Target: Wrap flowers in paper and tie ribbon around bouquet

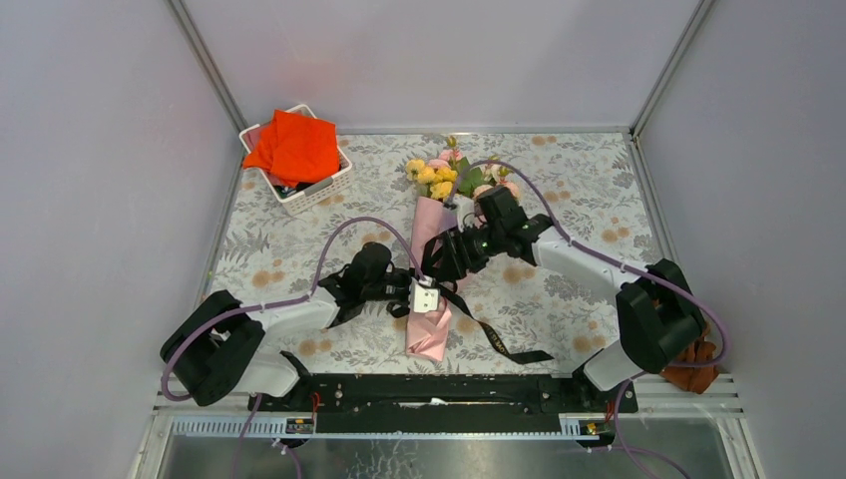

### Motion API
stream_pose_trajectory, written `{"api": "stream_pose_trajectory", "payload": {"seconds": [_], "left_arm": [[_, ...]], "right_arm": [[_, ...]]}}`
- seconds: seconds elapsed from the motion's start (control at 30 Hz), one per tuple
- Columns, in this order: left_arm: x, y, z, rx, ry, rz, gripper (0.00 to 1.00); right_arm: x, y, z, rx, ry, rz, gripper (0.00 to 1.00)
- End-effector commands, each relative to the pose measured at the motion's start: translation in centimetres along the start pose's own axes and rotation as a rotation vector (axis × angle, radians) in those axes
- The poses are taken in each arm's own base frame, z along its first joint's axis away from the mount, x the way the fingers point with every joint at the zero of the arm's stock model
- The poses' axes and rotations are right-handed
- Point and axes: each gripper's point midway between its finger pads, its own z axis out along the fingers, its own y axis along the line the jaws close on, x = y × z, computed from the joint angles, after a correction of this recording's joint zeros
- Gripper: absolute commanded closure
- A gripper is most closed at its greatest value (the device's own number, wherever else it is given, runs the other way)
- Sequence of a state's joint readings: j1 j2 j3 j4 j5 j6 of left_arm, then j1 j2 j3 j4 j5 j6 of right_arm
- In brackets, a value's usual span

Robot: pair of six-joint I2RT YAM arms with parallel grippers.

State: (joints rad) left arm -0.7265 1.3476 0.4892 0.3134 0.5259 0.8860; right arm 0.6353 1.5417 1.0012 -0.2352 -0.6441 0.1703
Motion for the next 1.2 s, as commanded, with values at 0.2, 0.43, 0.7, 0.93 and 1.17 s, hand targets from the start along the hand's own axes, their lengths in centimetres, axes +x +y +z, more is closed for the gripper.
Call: {"api": "stream_pose_trajectory", "payload": {"seconds": [0.2, 0.43, 0.7, 0.93, 1.17], "left_arm": [[-0.6, 1.3, 0.2, -0.046, -0.027, 0.100, 0.79], [-0.6, 1.1, 0.3, -0.037, -0.031, 0.103, 0.80], [-0.6, 1.0, 0.4, -0.031, -0.035, 0.106, 0.80], [-0.8, 1.0, 0.6, -0.025, -0.050, 0.108, 0.80], [-1.1, 1.3, 0.9, -0.035, -0.063, 0.130, 0.80]], "right_arm": [[-3.8, -3.8, -4.7, 0.172, -0.146, 0.038, 0.47], [-1.7, -5.6, -1.6, 0.120, -0.104, 0.059, 0.90], [0.1, -4.4, 0.7, 0.019, -0.056, 0.036, 0.92], [0.3, -2.4, 1.8, -0.058, -0.054, -0.014, 0.88], [0.2, -2.7, 2.9, -0.039, -0.055, -0.036, 0.80]]}}
